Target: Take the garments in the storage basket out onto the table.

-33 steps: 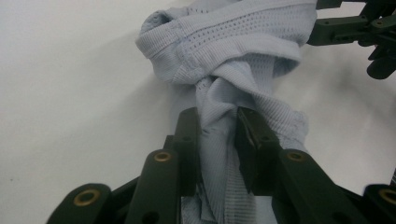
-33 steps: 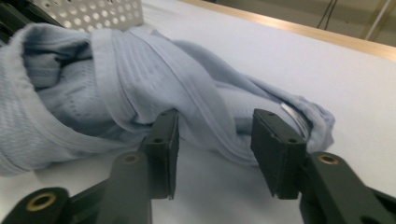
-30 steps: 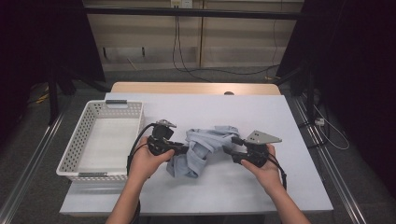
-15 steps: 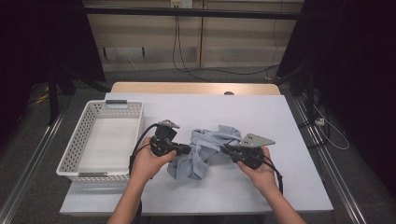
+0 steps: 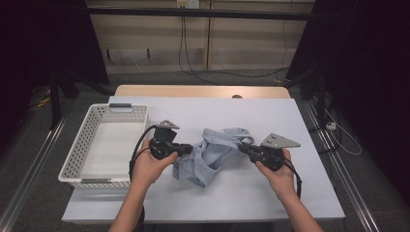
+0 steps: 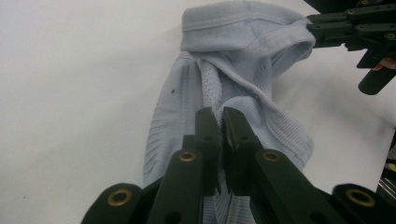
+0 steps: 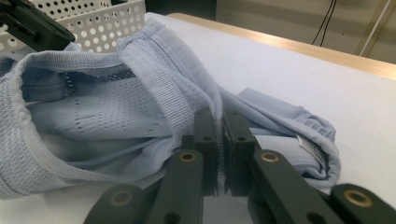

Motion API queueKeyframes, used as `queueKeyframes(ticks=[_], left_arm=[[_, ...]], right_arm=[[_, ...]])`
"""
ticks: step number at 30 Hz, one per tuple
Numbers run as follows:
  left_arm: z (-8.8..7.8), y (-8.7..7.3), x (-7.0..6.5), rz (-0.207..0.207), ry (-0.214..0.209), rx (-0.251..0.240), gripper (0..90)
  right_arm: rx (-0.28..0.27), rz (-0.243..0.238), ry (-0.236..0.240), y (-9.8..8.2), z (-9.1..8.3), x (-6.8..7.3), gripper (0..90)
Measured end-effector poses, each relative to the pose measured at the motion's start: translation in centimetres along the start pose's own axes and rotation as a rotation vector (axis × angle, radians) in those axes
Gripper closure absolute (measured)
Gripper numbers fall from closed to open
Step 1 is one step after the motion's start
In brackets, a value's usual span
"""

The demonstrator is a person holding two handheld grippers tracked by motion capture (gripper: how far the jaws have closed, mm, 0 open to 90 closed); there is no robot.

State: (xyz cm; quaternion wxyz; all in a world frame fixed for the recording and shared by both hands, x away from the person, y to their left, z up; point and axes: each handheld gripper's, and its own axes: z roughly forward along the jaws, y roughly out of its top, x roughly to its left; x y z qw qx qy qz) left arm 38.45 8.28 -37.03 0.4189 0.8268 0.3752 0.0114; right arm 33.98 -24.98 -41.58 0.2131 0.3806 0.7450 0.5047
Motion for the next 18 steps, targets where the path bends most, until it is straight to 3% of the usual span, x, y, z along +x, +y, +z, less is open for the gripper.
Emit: queueKeyframes(ticks=[6, 18], left_arm=[[-0.18, -0.01, 0.16, -0.001, 0.004, -0.01, 85.7], [0.06, -0.11, 0.36, -0.005, 0.011, -0.018, 83.1]], right_arm=[[-0.028, 0.004, -0.017, 0.34, -0.91, -0.66, 86.6], [-0.021, 0.011, -0.005, 0.07, -0.94, -0.57, 86.4]])
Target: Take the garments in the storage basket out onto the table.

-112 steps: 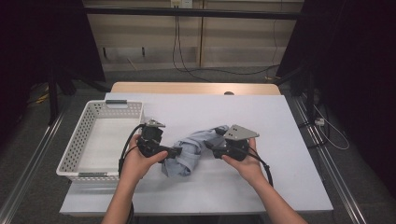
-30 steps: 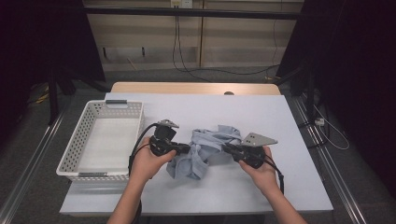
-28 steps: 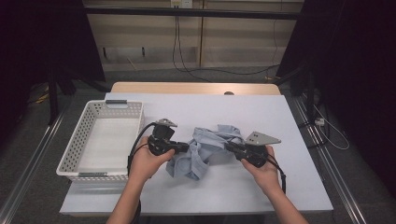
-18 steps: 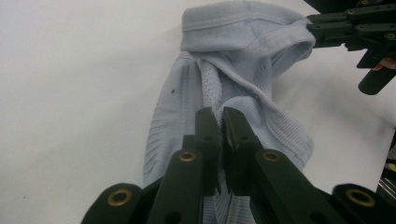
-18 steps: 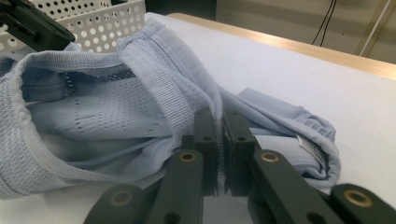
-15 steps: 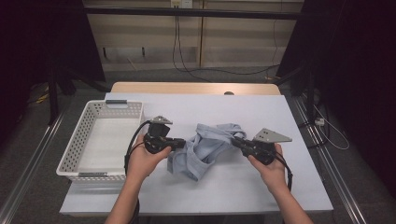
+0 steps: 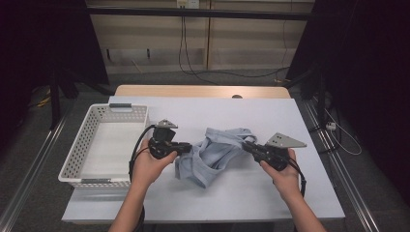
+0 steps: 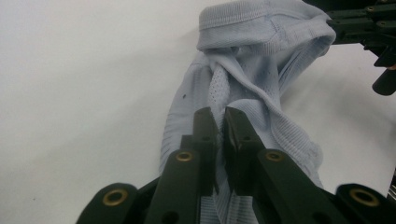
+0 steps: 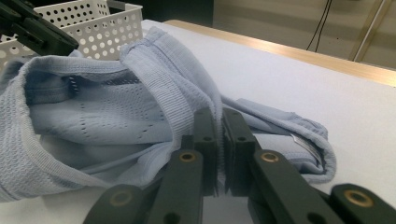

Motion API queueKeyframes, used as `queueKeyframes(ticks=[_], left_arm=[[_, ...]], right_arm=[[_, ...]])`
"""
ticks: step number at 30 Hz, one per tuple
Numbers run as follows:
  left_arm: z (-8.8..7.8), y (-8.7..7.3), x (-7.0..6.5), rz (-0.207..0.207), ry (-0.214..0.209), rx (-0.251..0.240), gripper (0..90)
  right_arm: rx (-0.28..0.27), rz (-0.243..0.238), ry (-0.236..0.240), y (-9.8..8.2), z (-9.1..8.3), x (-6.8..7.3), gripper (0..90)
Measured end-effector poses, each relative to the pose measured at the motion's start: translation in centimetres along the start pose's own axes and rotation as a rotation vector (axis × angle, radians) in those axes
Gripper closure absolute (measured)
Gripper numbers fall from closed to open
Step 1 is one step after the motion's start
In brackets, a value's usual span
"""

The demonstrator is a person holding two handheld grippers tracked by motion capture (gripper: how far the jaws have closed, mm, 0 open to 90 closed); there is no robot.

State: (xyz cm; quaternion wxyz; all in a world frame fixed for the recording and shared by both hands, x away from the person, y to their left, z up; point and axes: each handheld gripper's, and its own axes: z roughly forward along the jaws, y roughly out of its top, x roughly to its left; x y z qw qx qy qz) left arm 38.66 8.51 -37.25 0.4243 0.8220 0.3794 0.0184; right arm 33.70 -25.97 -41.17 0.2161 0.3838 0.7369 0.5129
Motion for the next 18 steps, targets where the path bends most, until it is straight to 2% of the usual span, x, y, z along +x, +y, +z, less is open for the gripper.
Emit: queueKeyframes(ticks=[2, 5, 8, 9, 10, 11, 12, 18], left_arm=[[-0.1, 0.0, 0.1, -0.001, 0.006, -0.005, 80.7], [-0.2, 0.0, 0.1, -0.002, 0.008, -0.007, 73.9], [-0.2, 0.0, -0.1, 0.007, 0.001, -0.008, 60.8], [-0.2, 0.0, -0.2, 0.011, 0.0, -0.005, 60.8], [-0.2, 0.0, -0.4, 0.014, -0.005, -0.002, 56.7], [-0.1, 0.0, -0.5, 0.016, -0.003, -0.004, 48.4], [-0.1, 0.0, -0.6, 0.019, 0.001, -0.006, 45.0], [-0.1, 0.0, -1.1, 0.028, 0.004, -0.007, 35.7]], right_arm=[[-0.002, 0.013, 0.011, 0.0, 0.0, 0.0, 86.5], [0.002, 0.004, 0.014, 0.0, 0.1, 0.2, 86.4], [0.013, 0.001, 0.012, -0.2, 0.2, 0.2, 86.4], [0.013, 0.001, 0.012, -0.2, 0.2, 0.2, 86.4], [0.017, 0.002, 0.01, -0.3, 0.2, 0.2, 86.4], [0.024, 0.006, 0.007, -0.5, 0.3, 0.1, 86.4], [0.027, 0.007, 0.005, -0.6, 0.3, 0.0, 86.3], [0.045, 0.017, -0.002, -1.1, 0.3, -0.1, 86.1]])
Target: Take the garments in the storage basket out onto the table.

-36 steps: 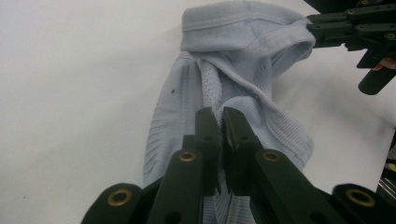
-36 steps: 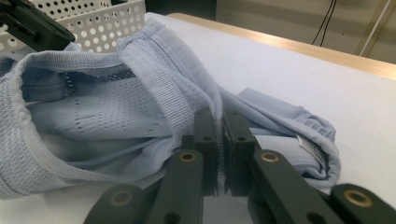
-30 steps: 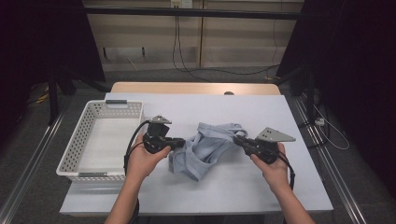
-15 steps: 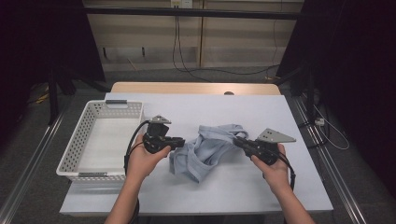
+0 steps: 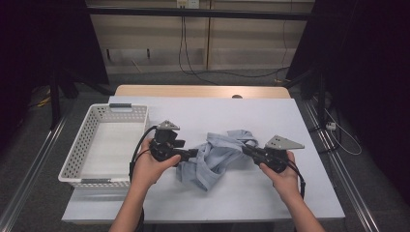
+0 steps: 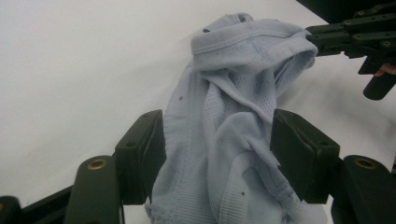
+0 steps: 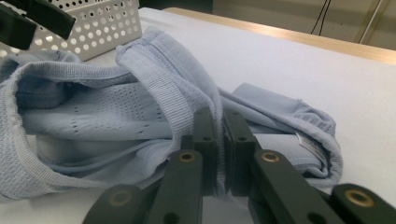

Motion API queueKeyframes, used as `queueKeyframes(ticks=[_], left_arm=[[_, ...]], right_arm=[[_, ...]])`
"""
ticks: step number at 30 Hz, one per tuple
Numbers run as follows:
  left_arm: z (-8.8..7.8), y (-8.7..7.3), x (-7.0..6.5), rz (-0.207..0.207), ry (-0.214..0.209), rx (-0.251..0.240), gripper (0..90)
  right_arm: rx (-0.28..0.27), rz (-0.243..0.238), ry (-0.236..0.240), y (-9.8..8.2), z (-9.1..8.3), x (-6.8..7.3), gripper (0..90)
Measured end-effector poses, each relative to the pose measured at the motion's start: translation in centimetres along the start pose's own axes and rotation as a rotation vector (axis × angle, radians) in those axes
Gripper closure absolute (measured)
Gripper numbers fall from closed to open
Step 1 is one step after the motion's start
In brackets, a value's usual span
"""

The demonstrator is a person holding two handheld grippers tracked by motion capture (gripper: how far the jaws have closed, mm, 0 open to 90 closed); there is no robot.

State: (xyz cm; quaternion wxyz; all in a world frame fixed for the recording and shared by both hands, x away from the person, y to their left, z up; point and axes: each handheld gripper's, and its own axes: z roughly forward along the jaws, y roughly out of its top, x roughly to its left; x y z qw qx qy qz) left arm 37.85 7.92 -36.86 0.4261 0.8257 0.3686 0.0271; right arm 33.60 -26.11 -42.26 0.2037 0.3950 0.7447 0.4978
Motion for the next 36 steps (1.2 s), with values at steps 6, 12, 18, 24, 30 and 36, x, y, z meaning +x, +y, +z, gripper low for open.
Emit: queueKeyframes(ticks=[6, 12, 18, 24, 30, 36], left_arm=[[-0.5, 0.2, -0.9, 0.025, -0.018, -0.017, 32.6], [-0.2, -0.1, -1.4, 0.035, -0.039, 0.001, 31.2], [0.4, -0.5, -1.7, 0.04, -0.067, 0.029, 32.3], [0.8, -0.8, -1.8, 0.06, -0.071, 0.059, 39.6], [1.8, -1.2, -1.9, 0.063, -0.074, 0.103, 41.3], [2.3, -1.5, -1.9, 0.06, -0.079, 0.12, 45.2]], right_arm=[[0.0, 0.016, 0.005, -0.1, 0.0, 0.0, 86.1], [0.001, 0.022, 0.004, -0.2, 0.0, -0.1, 85.8], [0.002, 0.022, 0.003, -0.3, 0.0, -0.1, 85.7], [0.008, 0.024, -0.002, -0.3, 0.0, -0.2, 85.2], [0.01, 0.028, -0.003, -0.4, 0.0, -0.2, 85.2], [0.011, 0.026, -0.003, -0.4, 0.0, -0.2, 85.2]])
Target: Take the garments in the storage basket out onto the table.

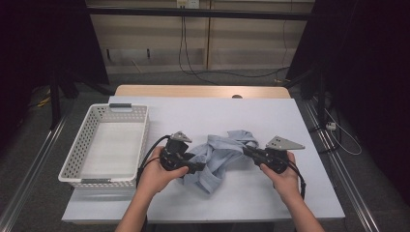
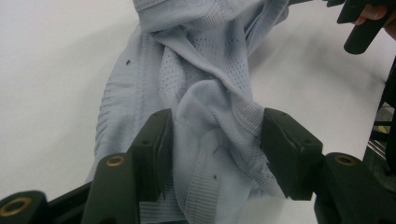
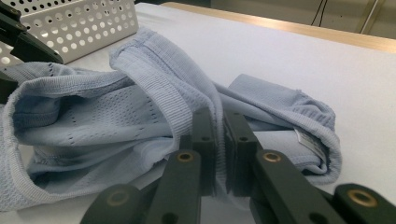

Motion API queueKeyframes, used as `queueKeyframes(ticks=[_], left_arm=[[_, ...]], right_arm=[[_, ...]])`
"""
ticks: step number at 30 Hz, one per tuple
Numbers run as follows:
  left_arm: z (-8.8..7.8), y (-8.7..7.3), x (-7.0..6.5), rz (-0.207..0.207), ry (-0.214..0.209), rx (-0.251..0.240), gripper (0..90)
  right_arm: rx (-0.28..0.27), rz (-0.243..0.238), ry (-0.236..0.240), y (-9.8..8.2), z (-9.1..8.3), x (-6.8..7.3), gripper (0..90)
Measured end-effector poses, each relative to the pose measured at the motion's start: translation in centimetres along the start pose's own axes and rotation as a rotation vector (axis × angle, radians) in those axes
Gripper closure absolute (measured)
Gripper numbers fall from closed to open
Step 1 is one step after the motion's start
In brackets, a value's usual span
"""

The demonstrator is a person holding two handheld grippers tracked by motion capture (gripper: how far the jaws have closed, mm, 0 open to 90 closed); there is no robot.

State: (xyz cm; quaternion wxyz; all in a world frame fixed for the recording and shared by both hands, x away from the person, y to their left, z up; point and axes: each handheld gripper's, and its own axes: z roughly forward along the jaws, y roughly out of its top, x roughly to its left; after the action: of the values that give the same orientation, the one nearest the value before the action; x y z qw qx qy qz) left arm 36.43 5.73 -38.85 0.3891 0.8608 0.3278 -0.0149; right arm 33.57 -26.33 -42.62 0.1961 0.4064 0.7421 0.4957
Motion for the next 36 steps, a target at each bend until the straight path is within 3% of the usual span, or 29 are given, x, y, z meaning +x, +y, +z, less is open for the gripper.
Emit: queueKeyframes(ticks=[8, 14, 20, 24, 26, 32, 36], left_arm=[[0.2, -0.1, -0.1, -0.005, -0.008, 0.005, 48.5], [-0.1, 0.3, -0.6, 0.012, -0.027, -0.021, 42.5], [0.6, 0.1, -0.9, 0.016, -0.022, -0.005, 40.8], [1.0, 0.1, -1.1, 0.029, -0.023, 0.022, 46.5], [1.2, 0.1, -1.2, 0.049, -0.018, 0.044, 54.0], [1.0, 0.1, -1.1, 0.033, -0.041, 0.054, 72.5], [0.6, 0.3, -0.9, 0.014, -0.04, 0.031, 76.6]], right_arm=[[0.002, -0.003, -0.003, 0.0, 0.0, 0.0, 85.0], [0.001, -0.002, -0.004, 0.0, 0.0, 0.0, 85.0], [0.0, -0.002, -0.007, 0.0, 0.0, 0.1, 85.0], [0.004, -0.001, -0.007, 0.0, 0.0, 0.1, 85.0], [0.004, 0.0, -0.006, 0.0, 0.0, 0.0, 84.9], [0.006, 0.0, -0.006, 0.0, 0.0, 0.0, 84.7], [0.008, 0.001, -0.004, 0.0, 0.0, -0.1, 84.4]])
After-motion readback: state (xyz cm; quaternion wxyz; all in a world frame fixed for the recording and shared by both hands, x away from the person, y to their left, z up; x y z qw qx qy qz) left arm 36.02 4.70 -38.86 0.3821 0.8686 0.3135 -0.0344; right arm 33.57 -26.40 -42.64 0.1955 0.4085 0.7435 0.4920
